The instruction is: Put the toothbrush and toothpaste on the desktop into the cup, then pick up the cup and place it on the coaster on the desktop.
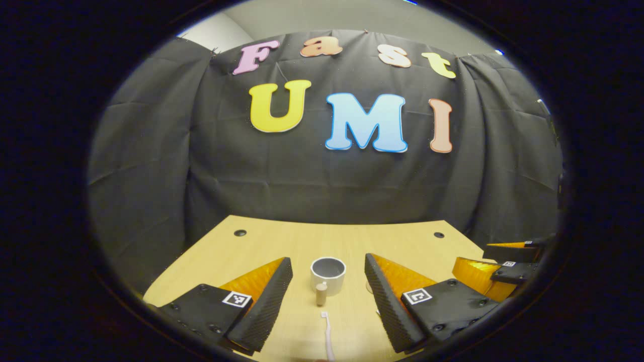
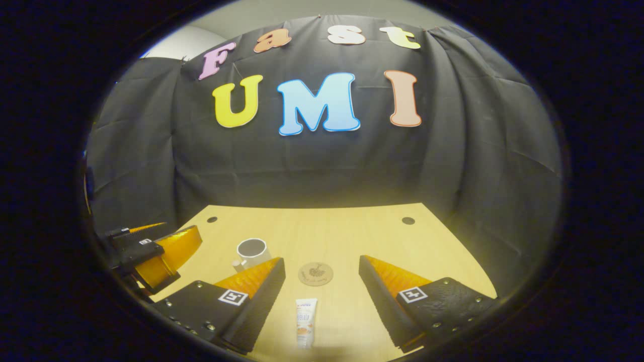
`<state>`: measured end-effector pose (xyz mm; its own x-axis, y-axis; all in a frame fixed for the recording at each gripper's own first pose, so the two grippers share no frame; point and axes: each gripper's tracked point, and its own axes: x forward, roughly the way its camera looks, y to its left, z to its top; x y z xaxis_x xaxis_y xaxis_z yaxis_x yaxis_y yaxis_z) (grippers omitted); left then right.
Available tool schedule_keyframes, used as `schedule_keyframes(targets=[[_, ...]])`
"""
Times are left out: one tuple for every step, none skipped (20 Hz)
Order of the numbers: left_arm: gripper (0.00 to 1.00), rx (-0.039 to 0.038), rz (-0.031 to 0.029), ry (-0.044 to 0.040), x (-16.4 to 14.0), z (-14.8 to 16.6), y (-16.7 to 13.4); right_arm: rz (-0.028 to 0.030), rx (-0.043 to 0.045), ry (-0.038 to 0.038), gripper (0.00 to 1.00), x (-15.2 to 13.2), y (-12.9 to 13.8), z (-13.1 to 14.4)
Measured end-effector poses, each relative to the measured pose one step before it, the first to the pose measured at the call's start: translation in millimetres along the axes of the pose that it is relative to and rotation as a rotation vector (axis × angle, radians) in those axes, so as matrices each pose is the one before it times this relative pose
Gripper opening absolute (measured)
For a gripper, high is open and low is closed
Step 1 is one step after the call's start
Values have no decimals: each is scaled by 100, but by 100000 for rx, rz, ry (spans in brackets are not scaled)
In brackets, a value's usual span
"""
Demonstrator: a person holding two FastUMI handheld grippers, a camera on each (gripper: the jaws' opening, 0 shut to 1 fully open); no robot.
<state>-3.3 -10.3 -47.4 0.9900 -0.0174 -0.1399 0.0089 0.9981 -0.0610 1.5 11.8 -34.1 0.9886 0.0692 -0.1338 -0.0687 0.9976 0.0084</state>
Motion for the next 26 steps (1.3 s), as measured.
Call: schedule_keyframes(targets=[[100, -201, -279, 1674, 51, -674, -100, 802, 29, 1162, 93, 44, 200, -541], [94, 249, -178, 1280, -101, -592, -102, 645, -206, 1106, 92, 72, 199, -291], [100, 490, -59, 1166, 86, -80, -39, 576, -90, 1021, 93, -199, 134, -584], [94, 357, -16, 1115, -64, -213, -25, 381, -163, 1200, 92, 12, 42, -381], [94, 113, 19, 1073, 66, -212, -7, 303, -260, 1533, 92, -235, 91, -525], [94, -197, 55, 843, 136, -514, -56, 567, -146, 1666, 93, 16, 139, -310], [94, -241, 108, 1087, 199, -639, -65, 207, -61, 1510, 93, 94, 42, -422], [100, 39, 711, 1319, 203, -992, 112, 341, -54, 1963, 93, 203, -5, -382], [94, 234, 596, 2192, 166, -874, 40, -42, -290, 2507, 93, 145, 152, -596], [94, -67, 15, 2482, 99, -807, 63, -174, -937, 2867, 93, 327, 24, -617], [100, -254, -402, 2399, 183, -874, -169, -255, -883, 2811, 93, 277, -107, -918], [94, -197, -495, 2291, 197, -827, -32, 208, -486, 2901, 94, 237, -21, -748], [94, 15, -302, 2081, 301, -614, -37, 443, 62, 2757, 93, 456, 176, -739], [94, 408, -19, 2704, 530, -621, -60, 407, -153, 4271, 94, 591, 191, -938], [94, 286, 261, 2213, 378, -835, 50, 400, -164, 2894, 94, 248, 152, -606], [100, -131, 108, 2214, 359, -685, 92, 354, -17, 2946, 93, 291, 149, -699], [94, -885, -566, 2181, 506, -586, 29, 635, 184, 3033, 94, 419, 57, -407], [94, -1173, -210, 1957, 539, -345, -1, 458, 221, 2464, 94, 448, 86, -587], [94, -965, -12, 2387, 392, -759, 105, 417, 76, 2306, 94, 366, 102, -444], [94, -867, 268, 2007, 406, -583, 223, 537, 84, 1932, 94, 341, 172, -613], [94, -732, 248, 1758, 382, -639, 298, 481, 14, 1695, 94, 334, 118, -231], [94, -687, 389, 1933, 383, -492, 206, 478, -90, 1777, 94, 408, 205, -328], [94, -623, 357, 1815, 333, -484, 222, 361, -35, 1616, 94, 428, 208, -135], [94, -698, 270, 1748, 415, -434, 234, 297, -57, 1713, 94, 543, 54, -293], [94, -655, 347, 1956, 425, -562, 320, 206, -228, 1947, 94, 547, 93, -242], [94, -614, 325, 2109, 428, -456, 202, 56, -173, 2044, 94, 512, 69, -482]])
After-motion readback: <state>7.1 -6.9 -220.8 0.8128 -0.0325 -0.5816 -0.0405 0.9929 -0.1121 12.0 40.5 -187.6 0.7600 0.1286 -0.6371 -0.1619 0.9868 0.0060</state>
